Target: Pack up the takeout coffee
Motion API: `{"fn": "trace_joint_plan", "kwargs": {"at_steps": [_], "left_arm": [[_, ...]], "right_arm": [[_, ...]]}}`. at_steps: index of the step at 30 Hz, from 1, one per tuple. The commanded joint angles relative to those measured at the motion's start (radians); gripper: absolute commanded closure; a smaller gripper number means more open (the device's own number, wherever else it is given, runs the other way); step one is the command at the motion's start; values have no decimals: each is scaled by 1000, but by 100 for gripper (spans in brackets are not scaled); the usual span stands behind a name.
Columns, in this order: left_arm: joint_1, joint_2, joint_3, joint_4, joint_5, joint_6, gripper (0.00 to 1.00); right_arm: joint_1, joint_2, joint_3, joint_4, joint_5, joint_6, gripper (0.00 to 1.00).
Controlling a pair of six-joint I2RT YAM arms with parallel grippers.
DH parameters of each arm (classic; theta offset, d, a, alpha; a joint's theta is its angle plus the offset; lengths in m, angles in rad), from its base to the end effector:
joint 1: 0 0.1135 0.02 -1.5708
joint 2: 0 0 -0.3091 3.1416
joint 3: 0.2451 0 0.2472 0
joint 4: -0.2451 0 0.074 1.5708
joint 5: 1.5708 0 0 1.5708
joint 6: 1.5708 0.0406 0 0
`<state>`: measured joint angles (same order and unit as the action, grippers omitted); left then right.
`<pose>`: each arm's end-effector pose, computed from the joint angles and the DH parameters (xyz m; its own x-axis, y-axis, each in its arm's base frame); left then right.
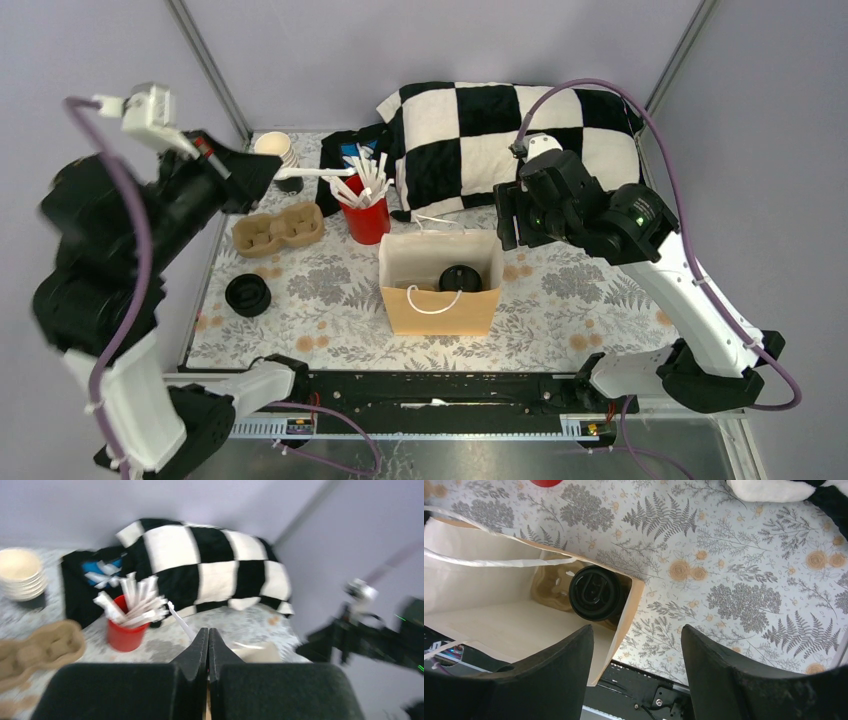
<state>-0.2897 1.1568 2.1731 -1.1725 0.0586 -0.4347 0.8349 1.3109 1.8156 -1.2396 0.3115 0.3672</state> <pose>0.0799 -0.0263 0.6141 -0.2787 -0.3556 -0.8921 0.2462 0.8714 -0.4243 0.1469 0.1436 0.5052 -0.6186 -0.1740 -0.7662 -0.3545 0.9321 0.0745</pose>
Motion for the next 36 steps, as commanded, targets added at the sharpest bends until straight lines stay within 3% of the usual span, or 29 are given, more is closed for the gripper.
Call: {"fn": "trace_joint_plan", "kwargs": {"at_steps": [1, 9, 14, 23, 25, 27, 30, 32, 34, 36], "left_arm": [[0, -40, 19, 34, 326, 18, 100], [-2, -68, -3, -102, 519, 34, 100], [-2, -101, -167, -73, 585, 33, 100], [-11, -59, -264, -48, 635, 13, 100], [-19, -46, -266, -49, 638, 15, 85], [-26, -37, -252, -56, 617, 16, 61], [-32, -17, -190, -73, 557, 34, 40], [-32, 0, -135, -82, 514, 42, 30], [-32, 26, -70, -82, 486, 39, 24], [-32, 51, -5, -71, 458, 31, 18]], "right_arm": [[-4, -50, -9, 65, 3, 9, 30], [-4, -90, -64, 71, 32, 16, 29], [-4, -98, -46, 59, 53, 27, 29], [-4, -147, -67, 48, 77, 48, 29], [-3, -155, -66, 43, 83, 53, 29], [-5, -164, -55, 38, 85, 58, 29], [-4, -173, -1, 26, 78, 50, 28], [-4, -187, 40, 39, 60, 38, 22], [-3, -214, 73, 80, 30, 16, 6], [-4, -249, 99, 138, 16, 7, 0]]}}
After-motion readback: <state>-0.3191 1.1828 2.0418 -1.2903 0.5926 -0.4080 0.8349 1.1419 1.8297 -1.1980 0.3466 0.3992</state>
